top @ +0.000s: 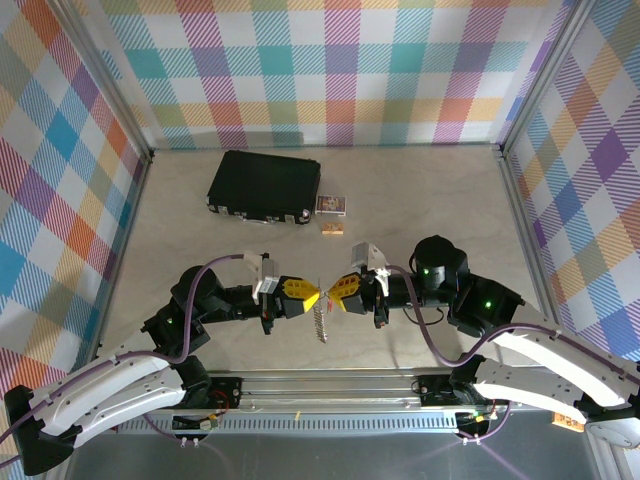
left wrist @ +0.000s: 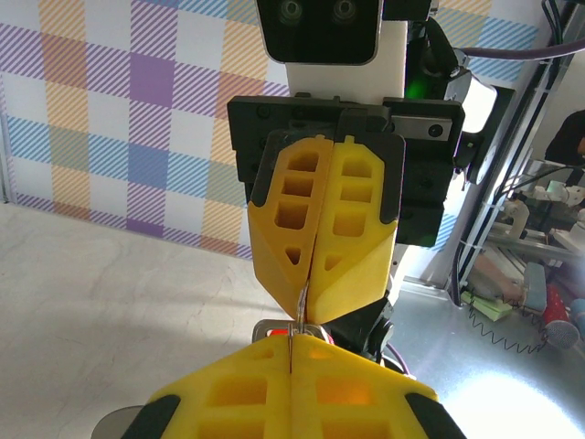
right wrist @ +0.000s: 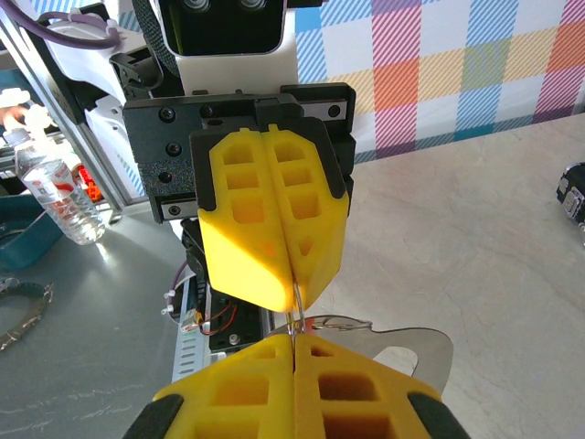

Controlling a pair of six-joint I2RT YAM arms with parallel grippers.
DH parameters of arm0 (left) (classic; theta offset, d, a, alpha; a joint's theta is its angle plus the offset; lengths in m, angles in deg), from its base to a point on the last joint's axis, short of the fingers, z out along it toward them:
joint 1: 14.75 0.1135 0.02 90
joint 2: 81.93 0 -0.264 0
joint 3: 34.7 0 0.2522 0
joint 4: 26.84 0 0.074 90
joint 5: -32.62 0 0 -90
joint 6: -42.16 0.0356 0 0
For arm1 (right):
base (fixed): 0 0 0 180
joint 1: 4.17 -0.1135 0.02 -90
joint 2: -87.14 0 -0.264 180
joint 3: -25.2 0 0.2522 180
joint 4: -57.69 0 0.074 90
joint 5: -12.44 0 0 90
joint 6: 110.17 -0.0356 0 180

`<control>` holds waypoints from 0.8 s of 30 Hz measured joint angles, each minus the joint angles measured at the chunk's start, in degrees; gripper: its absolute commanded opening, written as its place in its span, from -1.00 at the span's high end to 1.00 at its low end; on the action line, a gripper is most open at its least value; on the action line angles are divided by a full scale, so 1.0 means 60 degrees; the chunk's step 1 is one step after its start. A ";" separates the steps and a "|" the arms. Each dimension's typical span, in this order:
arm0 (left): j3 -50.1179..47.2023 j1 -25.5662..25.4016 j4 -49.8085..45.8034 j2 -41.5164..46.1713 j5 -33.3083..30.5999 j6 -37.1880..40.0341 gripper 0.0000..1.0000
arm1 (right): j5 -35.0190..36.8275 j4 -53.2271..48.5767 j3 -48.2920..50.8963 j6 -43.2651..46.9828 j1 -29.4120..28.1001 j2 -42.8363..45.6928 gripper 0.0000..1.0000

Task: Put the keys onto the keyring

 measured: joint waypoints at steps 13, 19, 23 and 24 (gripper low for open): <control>0.0000 0.0000 0.0000 0.0000 0.0000 -0.0029 1.00 | 0.0004 0.0040 0.0109 0.0007 0.0000 0.0000 1.00; 0.0000 0.0000 0.0000 0.0000 0.0000 -0.0029 1.00 | 0.0004 0.0040 0.0117 0.0007 0.0000 0.0000 1.00; 0.0000 0.0000 0.0000 0.0000 0.0000 -0.0025 1.00 | 0.0007 0.0040 0.0117 0.0007 0.0000 0.0000 1.00; 0.0000 0.0000 0.0000 0.0000 0.0000 -0.0025 1.00 | 0.0004 0.0040 0.0117 0.0007 0.0000 0.0000 1.00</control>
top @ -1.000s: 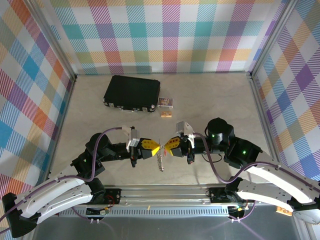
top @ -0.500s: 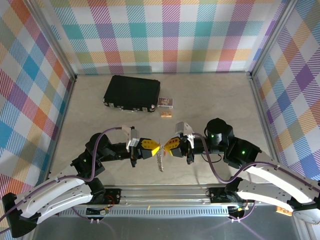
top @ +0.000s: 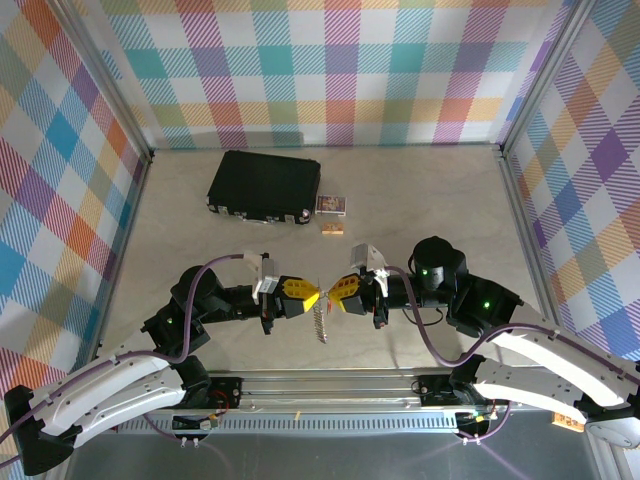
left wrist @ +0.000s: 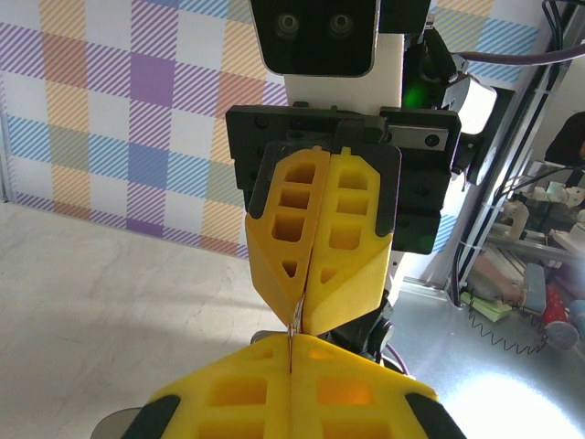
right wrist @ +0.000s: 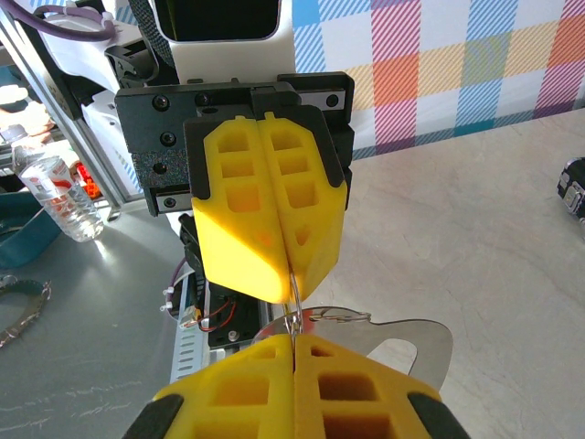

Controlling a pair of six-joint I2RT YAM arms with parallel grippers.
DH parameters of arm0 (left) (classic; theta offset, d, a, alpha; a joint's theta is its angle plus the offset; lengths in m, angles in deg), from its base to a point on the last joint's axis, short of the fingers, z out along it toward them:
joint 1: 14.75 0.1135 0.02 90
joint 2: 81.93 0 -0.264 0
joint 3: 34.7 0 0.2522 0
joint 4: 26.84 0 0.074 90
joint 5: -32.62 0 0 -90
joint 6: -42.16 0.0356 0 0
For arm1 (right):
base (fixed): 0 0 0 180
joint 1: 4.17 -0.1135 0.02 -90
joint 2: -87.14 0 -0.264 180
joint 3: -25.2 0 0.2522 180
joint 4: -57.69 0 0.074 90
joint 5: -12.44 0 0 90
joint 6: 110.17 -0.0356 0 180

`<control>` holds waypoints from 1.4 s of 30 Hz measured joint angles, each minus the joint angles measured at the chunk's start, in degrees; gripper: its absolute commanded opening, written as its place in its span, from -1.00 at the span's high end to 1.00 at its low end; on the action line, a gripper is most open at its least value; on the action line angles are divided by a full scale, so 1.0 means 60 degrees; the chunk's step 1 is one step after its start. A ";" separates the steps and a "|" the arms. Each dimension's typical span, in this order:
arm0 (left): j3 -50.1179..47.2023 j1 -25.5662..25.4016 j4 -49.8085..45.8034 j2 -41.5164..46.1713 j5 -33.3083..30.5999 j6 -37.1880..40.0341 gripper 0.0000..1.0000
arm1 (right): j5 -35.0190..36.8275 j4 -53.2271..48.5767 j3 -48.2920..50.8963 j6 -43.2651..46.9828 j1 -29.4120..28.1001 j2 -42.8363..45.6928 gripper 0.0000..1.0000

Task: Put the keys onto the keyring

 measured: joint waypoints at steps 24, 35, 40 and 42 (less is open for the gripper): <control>0.0000 0.0000 0.0025 0.0000 0.0025 -0.0004 1.00 | 0.0000 0.0073 0.0062 0.0033 0.0000 0.0000 1.00; 0.0000 0.0000 0.0076 0.0000 0.0062 -0.0033 1.00 | -0.0004 0.0215 0.0073 0.0029 0.0000 -0.0076 1.00; 0.0000 0.0000 0.0076 0.0000 0.0062 -0.0033 1.00 | -0.0004 0.0244 0.0073 0.0029 0.0000 -0.0109 1.00; 0.0000 0.0004 0.0076 0.0000 0.0062 -0.0033 1.00 | -0.0007 0.0248 0.0073 0.0029 0.0000 -0.0120 1.00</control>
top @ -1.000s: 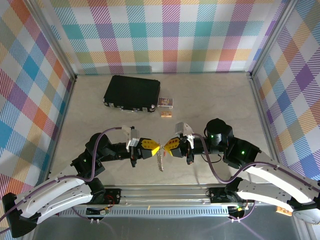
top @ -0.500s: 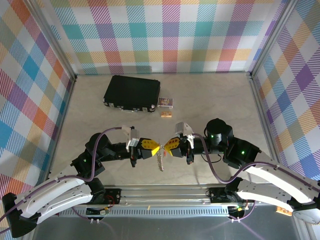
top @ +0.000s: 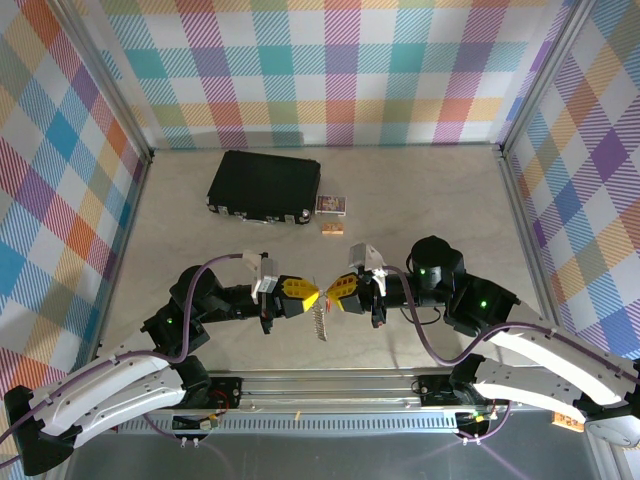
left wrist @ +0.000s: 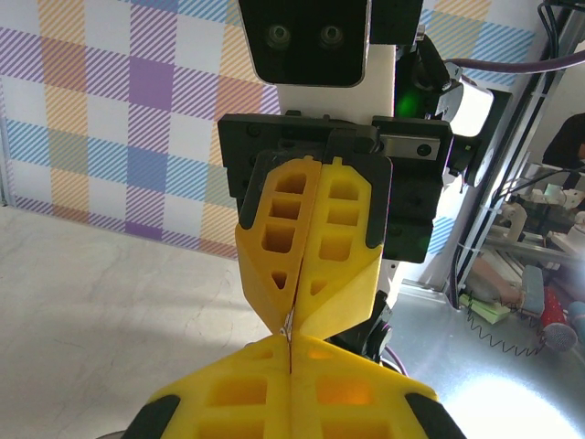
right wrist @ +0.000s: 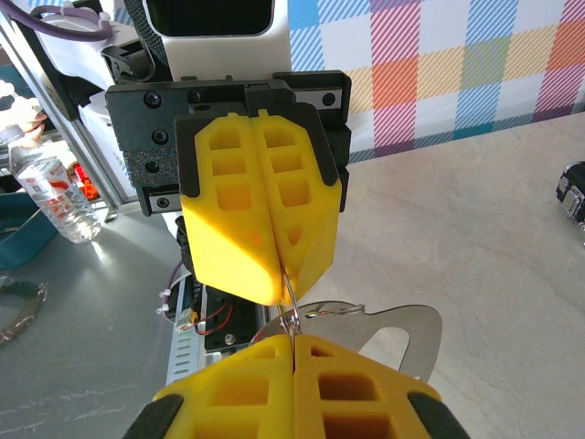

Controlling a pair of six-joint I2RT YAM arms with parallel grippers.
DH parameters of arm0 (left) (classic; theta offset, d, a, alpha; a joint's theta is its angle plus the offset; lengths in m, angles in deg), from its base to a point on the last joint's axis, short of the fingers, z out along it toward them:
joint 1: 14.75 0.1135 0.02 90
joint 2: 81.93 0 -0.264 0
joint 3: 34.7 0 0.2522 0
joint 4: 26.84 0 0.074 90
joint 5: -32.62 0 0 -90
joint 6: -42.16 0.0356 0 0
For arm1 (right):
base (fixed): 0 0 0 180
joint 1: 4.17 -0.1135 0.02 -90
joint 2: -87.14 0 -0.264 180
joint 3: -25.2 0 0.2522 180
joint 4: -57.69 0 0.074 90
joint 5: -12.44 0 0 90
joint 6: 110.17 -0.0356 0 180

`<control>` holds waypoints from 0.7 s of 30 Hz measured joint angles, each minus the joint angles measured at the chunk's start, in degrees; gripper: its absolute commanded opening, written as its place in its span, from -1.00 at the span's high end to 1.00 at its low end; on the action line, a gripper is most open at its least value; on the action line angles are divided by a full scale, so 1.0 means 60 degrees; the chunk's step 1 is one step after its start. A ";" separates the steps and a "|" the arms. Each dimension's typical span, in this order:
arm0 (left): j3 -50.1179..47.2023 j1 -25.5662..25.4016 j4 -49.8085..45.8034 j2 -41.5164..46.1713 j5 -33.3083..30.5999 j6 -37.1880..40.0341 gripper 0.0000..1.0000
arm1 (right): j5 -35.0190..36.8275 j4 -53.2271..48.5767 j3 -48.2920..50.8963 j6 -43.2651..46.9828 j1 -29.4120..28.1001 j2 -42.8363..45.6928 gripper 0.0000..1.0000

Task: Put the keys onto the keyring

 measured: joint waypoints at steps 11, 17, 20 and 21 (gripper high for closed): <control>0.0000 0.0000 -0.0011 0.0000 -0.0015 0.0004 1.00 | -0.0069 -0.0004 0.0000 0.0000 0.0000 -0.0007 1.00; 0.0142 -0.0022 -0.0554 -0.0011 -0.0936 0.0237 1.00 | 0.0266 -0.0055 0.0131 -0.0062 0.0000 0.0168 1.00; 0.0142 -0.0022 -0.0878 0.0011 -0.1566 0.0328 1.00 | 0.0532 -0.0208 0.0386 -0.0204 0.0000 0.0579 1.00; 0.0138 -0.0022 -0.0933 0.0022 -0.1708 0.0335 1.00 | 0.0667 -0.0288 0.0477 -0.0288 0.0000 0.0743 1.00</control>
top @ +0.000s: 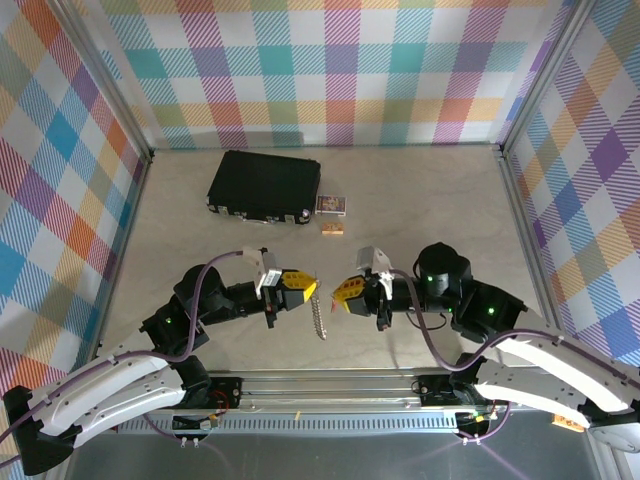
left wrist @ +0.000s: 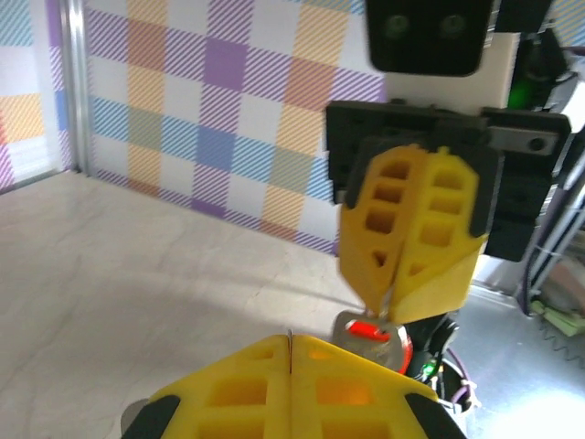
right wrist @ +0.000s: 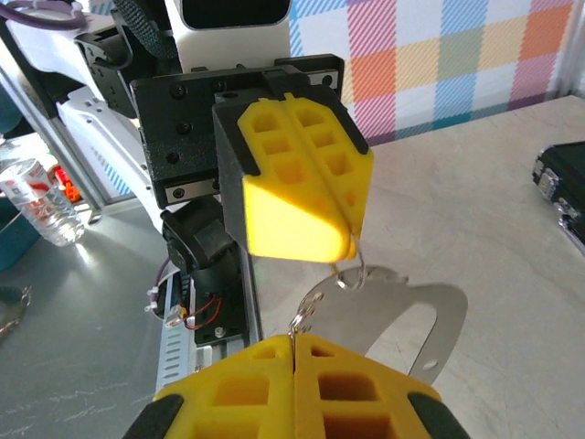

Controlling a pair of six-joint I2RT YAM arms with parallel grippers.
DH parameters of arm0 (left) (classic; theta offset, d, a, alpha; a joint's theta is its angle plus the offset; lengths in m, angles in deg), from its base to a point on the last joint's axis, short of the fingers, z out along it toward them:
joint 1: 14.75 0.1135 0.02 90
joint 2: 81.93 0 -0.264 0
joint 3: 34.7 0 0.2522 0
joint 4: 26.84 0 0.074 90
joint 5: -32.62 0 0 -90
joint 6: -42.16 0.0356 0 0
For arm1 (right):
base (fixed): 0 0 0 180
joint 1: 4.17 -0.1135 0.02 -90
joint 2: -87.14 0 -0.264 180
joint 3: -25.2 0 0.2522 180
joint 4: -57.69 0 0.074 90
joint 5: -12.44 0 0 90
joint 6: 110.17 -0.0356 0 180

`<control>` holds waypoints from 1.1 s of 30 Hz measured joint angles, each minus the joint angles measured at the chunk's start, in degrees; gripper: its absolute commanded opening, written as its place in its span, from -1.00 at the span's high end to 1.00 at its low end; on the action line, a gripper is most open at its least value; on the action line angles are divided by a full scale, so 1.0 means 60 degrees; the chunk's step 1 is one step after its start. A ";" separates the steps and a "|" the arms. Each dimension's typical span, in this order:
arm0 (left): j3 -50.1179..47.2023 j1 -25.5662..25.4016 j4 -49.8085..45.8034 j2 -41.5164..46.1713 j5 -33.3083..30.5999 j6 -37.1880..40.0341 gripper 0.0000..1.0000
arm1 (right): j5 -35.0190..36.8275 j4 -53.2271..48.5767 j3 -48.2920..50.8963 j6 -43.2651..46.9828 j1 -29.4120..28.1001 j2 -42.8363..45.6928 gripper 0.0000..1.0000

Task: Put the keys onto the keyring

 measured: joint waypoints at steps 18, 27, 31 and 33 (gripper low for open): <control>-0.0882 0.0000 -0.0062 0.0444 -0.1100 0.0058 1.00 | 0.2714 -0.2575 0.1031 -0.2914 0.0688 -0.2240 1.00; -0.1020 0.0000 -0.0692 0.0692 -0.1647 0.0171 1.00 | 0.2677 -0.2539 0.1749 -0.3818 0.1457 -0.3719 1.00; -0.1035 0.0000 -0.0707 0.0681 -0.1727 0.0240 1.00 | 0.2514 -0.2157 0.1770 -0.3971 0.1687 -0.4503 0.99; -0.1035 0.0000 -0.0699 0.0612 -0.1767 0.0262 1.00 | 0.2404 -0.1931 0.1770 -0.4000 0.1792 -0.4816 0.96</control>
